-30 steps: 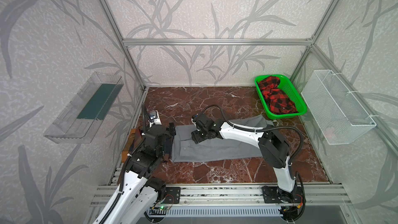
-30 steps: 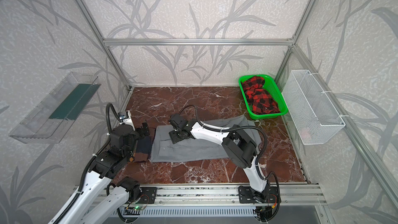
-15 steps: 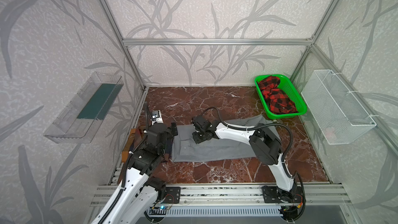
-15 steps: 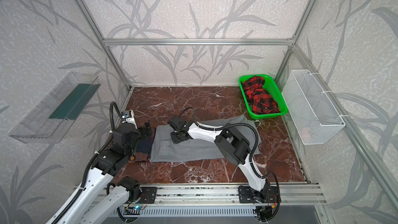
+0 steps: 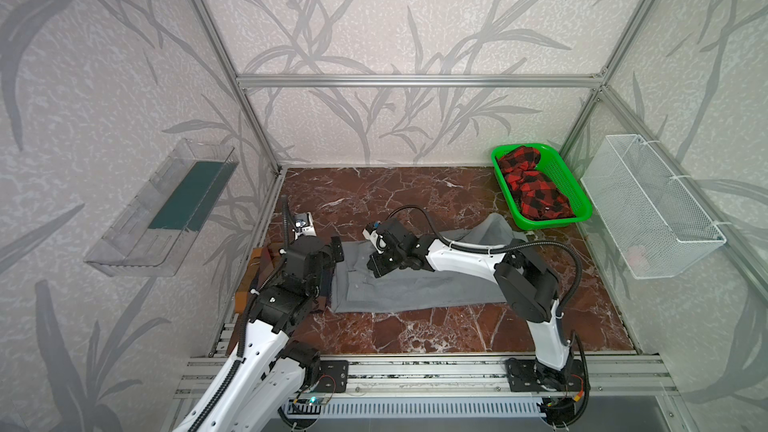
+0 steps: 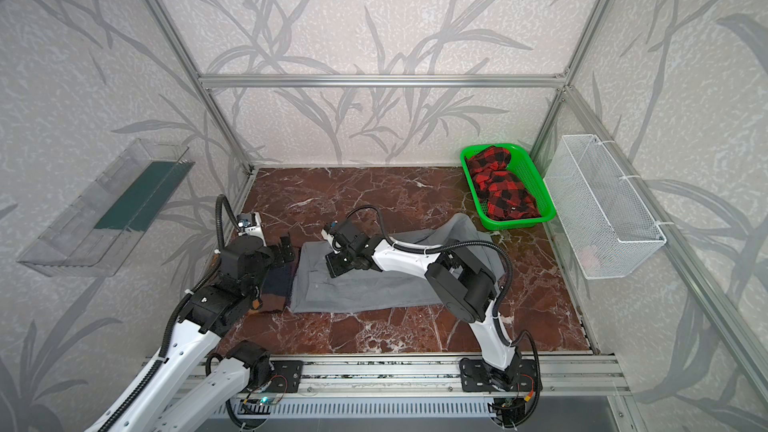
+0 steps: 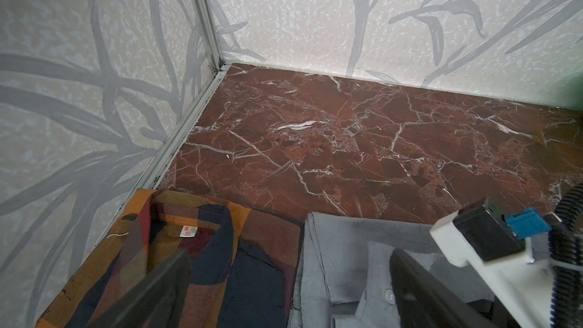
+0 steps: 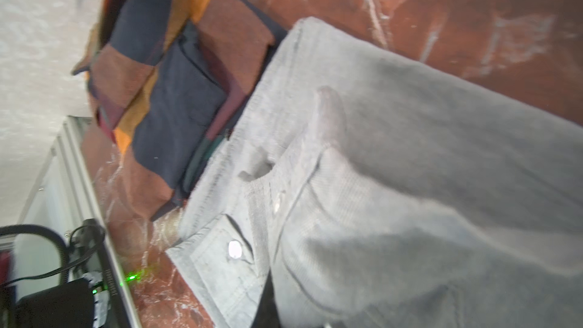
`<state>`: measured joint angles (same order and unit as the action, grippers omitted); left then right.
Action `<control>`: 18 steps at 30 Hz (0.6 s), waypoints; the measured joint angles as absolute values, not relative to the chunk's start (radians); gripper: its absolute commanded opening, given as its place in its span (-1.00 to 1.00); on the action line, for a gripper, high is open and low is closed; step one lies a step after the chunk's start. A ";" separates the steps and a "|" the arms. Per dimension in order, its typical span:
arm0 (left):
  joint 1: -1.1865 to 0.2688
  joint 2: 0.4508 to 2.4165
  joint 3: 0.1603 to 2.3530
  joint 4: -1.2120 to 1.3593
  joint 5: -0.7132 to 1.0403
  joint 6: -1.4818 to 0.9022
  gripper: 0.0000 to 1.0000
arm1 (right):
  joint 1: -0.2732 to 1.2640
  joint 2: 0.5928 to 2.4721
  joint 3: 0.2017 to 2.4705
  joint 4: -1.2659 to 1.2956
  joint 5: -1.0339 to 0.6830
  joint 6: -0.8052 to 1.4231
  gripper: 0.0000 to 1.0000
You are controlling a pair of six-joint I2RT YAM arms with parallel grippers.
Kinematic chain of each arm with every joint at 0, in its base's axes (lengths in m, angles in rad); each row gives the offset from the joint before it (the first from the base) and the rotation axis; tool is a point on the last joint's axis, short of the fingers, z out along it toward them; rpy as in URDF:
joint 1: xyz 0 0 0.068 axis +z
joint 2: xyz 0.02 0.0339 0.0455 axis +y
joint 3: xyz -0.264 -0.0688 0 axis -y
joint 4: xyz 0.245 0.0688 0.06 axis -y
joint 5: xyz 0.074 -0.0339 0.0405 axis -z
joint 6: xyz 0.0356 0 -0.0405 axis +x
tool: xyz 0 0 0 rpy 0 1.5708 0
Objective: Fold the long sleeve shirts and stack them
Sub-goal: 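Release the cuff and move the right gripper to the shirt's far end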
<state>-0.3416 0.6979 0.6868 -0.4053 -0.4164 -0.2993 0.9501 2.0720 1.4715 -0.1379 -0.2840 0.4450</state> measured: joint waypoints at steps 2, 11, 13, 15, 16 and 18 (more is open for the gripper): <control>-0.341 0.701 0.687 -0.405 -0.417 -0.299 0.95 | 0.948 2.085 1.477 -0.119 -0.324 0.447 -0.78; -0.341 0.722 0.687 -0.409 -0.415 -0.300 0.96 | 0.903 2.126 1.476 -0.100 -0.374 0.480 0.12; -0.339 0.735 0.687 -0.410 -0.412 -0.300 0.96 | 0.894 2.121 1.474 -0.107 -0.364 0.476 0.19; -0.339 0.750 0.687 -0.413 -0.406 -0.304 0.96 | 0.883 2.098 1.463 -0.119 -0.352 0.469 0.19; -0.339 0.757 0.687 -0.413 -0.401 -0.307 0.96 | 0.876 2.078 1.455 -0.132 -0.346 0.466 0.19; -0.338 0.770 0.687 -0.414 -0.389 -0.308 0.97 | 0.859 2.026 1.437 -0.160 -0.327 0.459 0.19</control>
<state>-0.3382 0.7696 0.6868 -0.4145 -0.3893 -0.3080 0.8593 2.0258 1.4368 -0.1596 -0.3275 0.4591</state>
